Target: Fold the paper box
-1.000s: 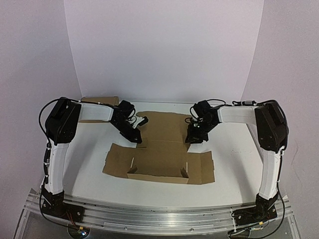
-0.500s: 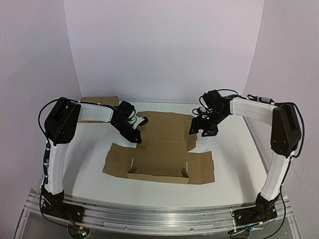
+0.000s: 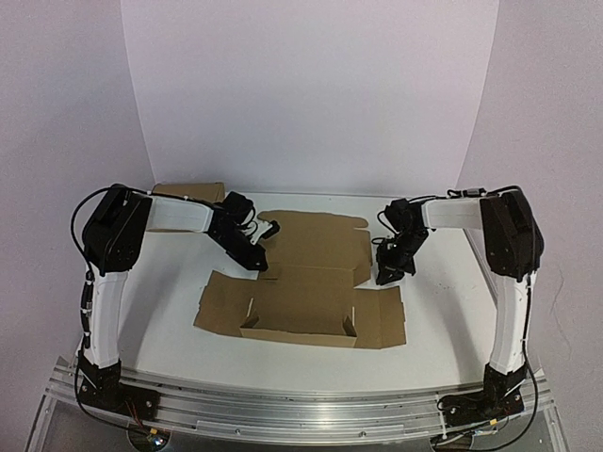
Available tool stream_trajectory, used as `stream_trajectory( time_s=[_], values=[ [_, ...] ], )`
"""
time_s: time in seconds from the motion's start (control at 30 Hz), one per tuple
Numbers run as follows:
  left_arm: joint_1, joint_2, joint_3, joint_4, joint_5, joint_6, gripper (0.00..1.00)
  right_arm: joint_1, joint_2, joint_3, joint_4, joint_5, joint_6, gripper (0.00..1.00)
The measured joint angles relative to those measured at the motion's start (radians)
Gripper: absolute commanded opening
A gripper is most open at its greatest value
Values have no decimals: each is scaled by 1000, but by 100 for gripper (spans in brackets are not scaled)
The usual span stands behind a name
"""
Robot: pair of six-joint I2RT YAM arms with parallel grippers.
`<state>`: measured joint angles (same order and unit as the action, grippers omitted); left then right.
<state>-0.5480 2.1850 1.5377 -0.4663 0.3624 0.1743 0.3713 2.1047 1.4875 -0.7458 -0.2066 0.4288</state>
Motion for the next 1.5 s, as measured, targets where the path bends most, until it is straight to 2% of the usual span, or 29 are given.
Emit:
stream_trajectory(
  time_s=[0.2, 0.53, 0.77, 1.03, 1.5],
  values=[
    [0, -8, -19, 22, 1, -12, 12, 70, 12, 34, 56, -100, 28, 5],
    [0, -9, -21, 27, 0, -17, 12, 163, 74, 117, 109, -82, 78, 5],
    [0, -9, -20, 27, 0, -17, 12, 166, 106, 119, 136, -48, 90, 5],
    [-1, -9, -11, 11, 2, -17, 13, 166, 65, 35, 225, -37, 109, 5],
    [-3, -3, 20, -61, 4, -16, 13, 167, 63, 128, 153, 41, 107, 5]
  ],
)
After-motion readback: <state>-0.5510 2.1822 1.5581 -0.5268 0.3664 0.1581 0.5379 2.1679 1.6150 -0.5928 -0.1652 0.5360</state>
